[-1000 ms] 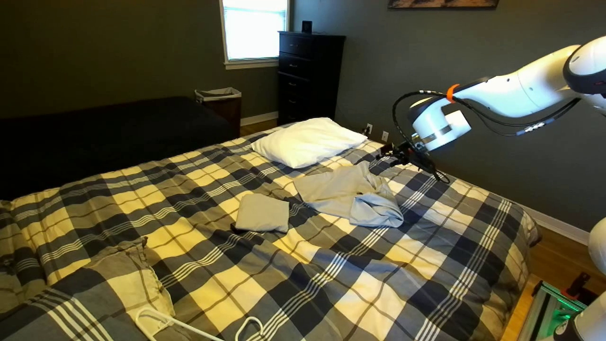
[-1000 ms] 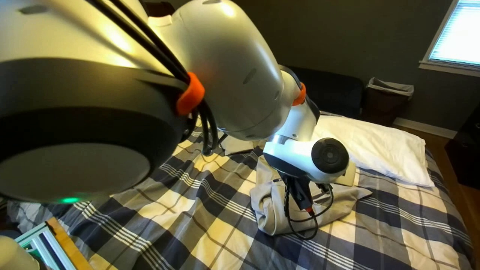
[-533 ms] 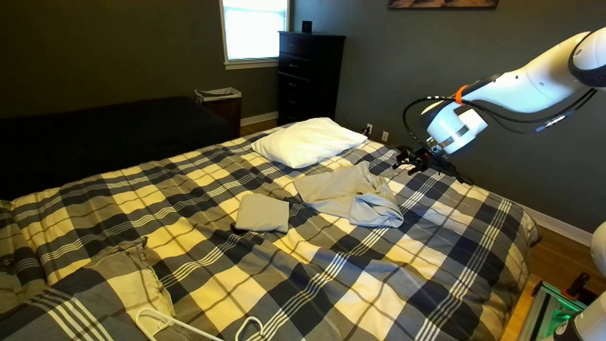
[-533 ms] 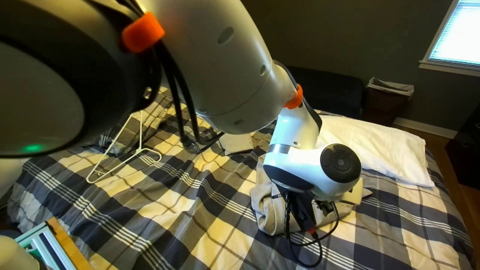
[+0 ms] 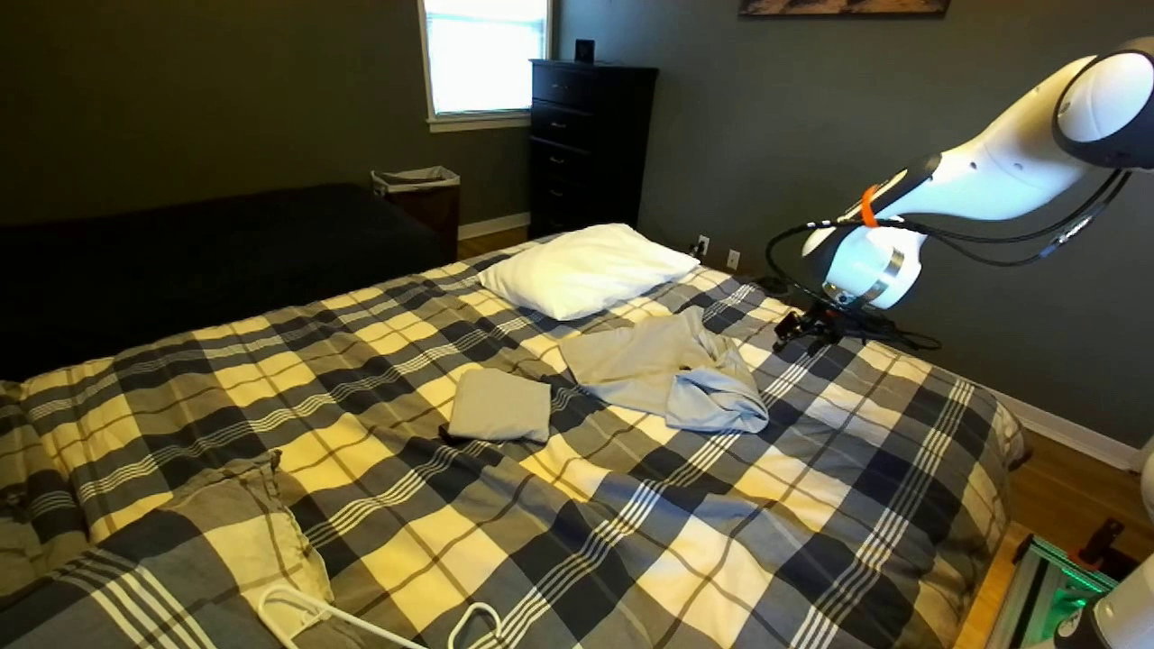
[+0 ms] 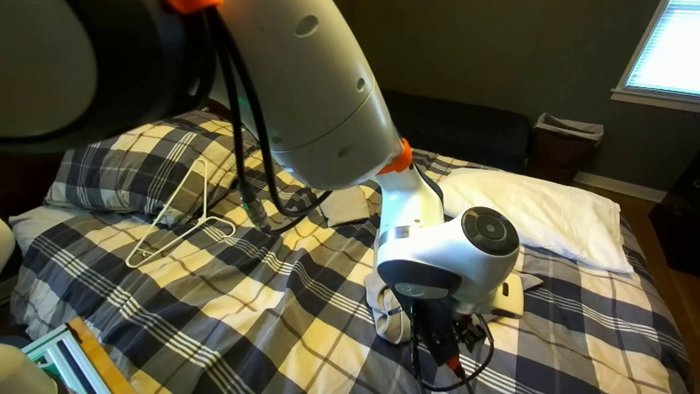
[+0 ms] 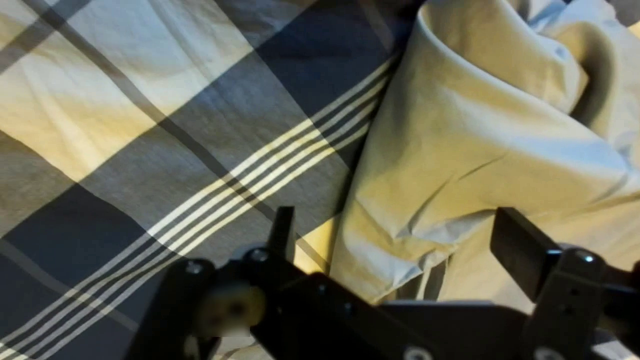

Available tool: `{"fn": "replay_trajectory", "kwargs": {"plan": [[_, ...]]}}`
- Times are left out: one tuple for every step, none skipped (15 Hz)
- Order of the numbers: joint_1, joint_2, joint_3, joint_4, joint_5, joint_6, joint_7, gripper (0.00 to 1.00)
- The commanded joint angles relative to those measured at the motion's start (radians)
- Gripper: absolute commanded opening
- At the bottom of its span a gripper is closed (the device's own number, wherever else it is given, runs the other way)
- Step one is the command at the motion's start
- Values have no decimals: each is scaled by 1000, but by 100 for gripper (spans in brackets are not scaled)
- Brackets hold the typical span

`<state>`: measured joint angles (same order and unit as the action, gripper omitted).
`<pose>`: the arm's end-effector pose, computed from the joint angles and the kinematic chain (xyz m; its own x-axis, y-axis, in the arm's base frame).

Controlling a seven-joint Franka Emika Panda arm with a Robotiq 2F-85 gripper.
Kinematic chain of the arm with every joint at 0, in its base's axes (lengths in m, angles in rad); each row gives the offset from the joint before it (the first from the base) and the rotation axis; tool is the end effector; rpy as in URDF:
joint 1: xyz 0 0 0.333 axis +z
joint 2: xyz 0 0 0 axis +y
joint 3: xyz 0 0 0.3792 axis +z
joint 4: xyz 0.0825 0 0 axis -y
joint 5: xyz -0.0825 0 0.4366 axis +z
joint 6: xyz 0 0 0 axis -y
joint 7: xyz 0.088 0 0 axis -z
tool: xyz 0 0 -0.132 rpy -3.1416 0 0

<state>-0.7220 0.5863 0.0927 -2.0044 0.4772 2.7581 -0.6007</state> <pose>0.5427 -0.4154 0.1579 0.8517 -0.4669 0.2379 -0.4324 -0.8827 -0.1841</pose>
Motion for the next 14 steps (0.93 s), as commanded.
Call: {"fn": "replay_trajectory", "kwargs": {"plan": [[47, 18, -65, 5, -103, -66, 100, 100], [19, 37, -31, 24, -81, -87, 75, 100], [-16, 52, 12, 41, -41, -110, 39, 100], [-27, 81, 25, 67, -17, -136, 47, 100], [-47, 101, 46, 88, 9, -159, 38, 100], [-65, 134, 65, 117, 38, -177, 35, 100], [-74, 165, 70, 143, 57, -194, 44, 100], [-75, 189, 66, 164, 65, -205, 59, 100], [-81, 207, 62, 180, 71, -211, 67, 100], [-96, 226, 69, 201, 85, -220, 62, 100], [-108, 254, 76, 224, 93, -226, 55, 100], [-134, 271, 95, 243, 108, -241, 28, 100], [-160, 301, 119, 269, 128, -260, 1, 100], [-191, 318, 147, 290, 152, -298, -27, 100]]}}
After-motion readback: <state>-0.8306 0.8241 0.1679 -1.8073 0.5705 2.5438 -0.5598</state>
